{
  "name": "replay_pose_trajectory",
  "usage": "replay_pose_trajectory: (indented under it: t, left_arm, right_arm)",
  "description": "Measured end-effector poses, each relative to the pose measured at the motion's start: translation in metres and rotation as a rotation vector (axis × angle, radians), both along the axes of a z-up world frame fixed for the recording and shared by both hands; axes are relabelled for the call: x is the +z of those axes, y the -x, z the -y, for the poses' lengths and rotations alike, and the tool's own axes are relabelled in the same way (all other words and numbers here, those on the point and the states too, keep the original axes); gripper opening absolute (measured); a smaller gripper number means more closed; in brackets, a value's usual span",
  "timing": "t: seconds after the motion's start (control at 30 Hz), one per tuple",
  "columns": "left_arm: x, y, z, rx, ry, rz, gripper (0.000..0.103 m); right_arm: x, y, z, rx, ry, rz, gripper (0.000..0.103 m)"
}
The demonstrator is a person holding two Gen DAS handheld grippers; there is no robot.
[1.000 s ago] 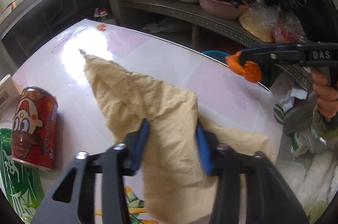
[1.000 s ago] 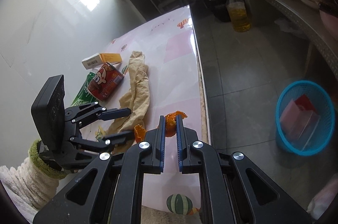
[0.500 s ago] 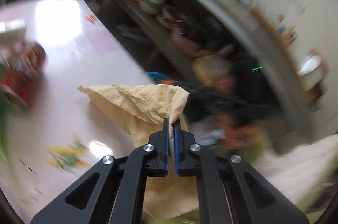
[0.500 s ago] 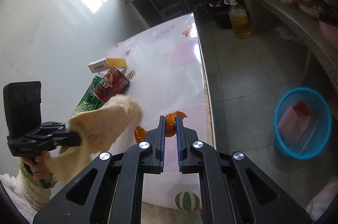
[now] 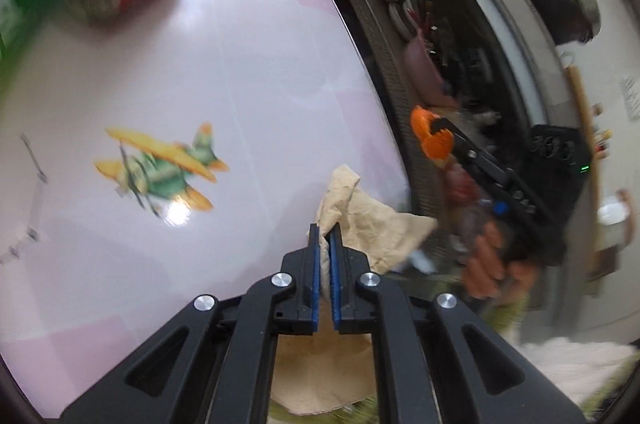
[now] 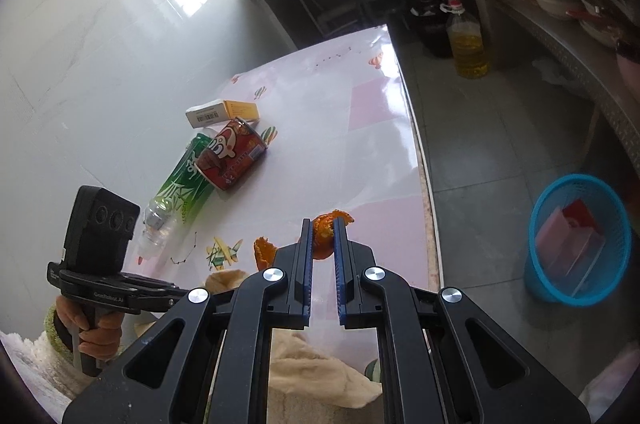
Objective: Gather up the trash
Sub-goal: 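Lift the beige cloth with the left gripper while the right carries the peel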
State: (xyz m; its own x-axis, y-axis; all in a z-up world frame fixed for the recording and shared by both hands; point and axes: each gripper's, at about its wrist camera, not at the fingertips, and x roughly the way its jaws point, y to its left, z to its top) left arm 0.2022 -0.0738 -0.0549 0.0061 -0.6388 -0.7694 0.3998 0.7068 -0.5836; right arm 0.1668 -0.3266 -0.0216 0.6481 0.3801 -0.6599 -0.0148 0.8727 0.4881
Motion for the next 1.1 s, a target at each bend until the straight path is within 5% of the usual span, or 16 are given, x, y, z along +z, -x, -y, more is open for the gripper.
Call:
replay_pose_trajectory:
  t: [0.2,0.43,0.5,0.77,1.1]
  left_arm:
    - [0.028,0.026,0.033,-0.031,-0.341,0.49,0.004]
    - [0.007,0.064,0.09,-0.2,-0.637,0.861,0.007]
    - [-0.004,0.068,0.091,-0.232,-0.644,0.862,0.007]
    - [-0.015,0.072,0.088,-0.244,-0.573,0.77,0.048]
    - [-0.015,0.056,0.089,-0.235,-0.465,0.62,0.061]
  right_arm:
    - [-0.006,0.0,-0.004,0.011,-0.007,-0.02,0.008]
    - [-0.016,0.0,-0.015,0.031,0.008,-0.048,0.008]
    - [-0.019,0.001,-0.014,0.027,0.004,-0.056,0.008]
    - [-0.025,0.003,-0.005,-0.005,-0.023,-0.066,0.008]
    - [-0.025,0.006,0.005,-0.038,-0.043,-0.065,0.008]
